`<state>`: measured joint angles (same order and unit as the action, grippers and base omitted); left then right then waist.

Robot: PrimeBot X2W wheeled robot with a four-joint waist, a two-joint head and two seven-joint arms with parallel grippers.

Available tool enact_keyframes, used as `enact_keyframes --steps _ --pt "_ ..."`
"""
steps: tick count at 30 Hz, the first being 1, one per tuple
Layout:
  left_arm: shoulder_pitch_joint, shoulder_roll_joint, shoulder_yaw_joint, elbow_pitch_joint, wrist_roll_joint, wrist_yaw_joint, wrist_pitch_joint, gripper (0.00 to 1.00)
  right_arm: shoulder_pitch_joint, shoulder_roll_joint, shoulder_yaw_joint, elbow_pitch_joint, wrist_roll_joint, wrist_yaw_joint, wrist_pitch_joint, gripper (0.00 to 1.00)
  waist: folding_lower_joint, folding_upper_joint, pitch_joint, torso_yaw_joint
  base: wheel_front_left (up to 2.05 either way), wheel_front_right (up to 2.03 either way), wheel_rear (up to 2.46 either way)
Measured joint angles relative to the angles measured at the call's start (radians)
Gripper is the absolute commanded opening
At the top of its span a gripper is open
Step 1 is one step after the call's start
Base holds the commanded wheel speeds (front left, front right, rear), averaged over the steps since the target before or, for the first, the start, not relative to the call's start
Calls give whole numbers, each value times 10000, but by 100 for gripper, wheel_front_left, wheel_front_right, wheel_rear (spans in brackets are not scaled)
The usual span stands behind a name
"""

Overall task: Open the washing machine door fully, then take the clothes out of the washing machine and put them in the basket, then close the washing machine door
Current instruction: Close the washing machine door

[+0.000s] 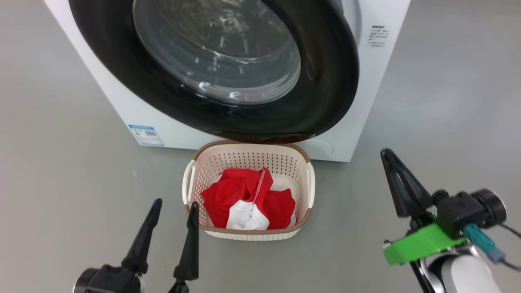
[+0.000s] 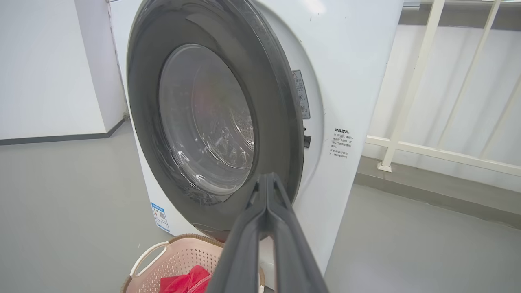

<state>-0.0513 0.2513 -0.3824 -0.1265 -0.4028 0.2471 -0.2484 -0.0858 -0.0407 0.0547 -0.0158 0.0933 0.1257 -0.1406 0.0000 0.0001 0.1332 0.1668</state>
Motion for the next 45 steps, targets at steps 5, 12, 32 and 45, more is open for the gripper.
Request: enact_keyframes --steps 5,12,32,45 --pt "-233 -146 -15 -44 63 -12 -10 100 -1151 -157 355 731 -59 0 -69 0 0 -1 400 178 0 0 0" --pt "-445 -255 -38 -54 77 -102 -12 100 -2636 -242 750 1837 -56 2 -245 0 0 0 907 371 0 0 0" --pt "-1021 -706 -48 -15 251 -453 -46 100 -6298 -846 761 4838 -355 2 -888 0 0 0 1942 823 0 0 0" --pt "-1364 -963 -4 -6 428 -717 -56 100 -8222 -1116 700 6523 -696 61 -1124 0 0 0 2469 841 0 0 0"
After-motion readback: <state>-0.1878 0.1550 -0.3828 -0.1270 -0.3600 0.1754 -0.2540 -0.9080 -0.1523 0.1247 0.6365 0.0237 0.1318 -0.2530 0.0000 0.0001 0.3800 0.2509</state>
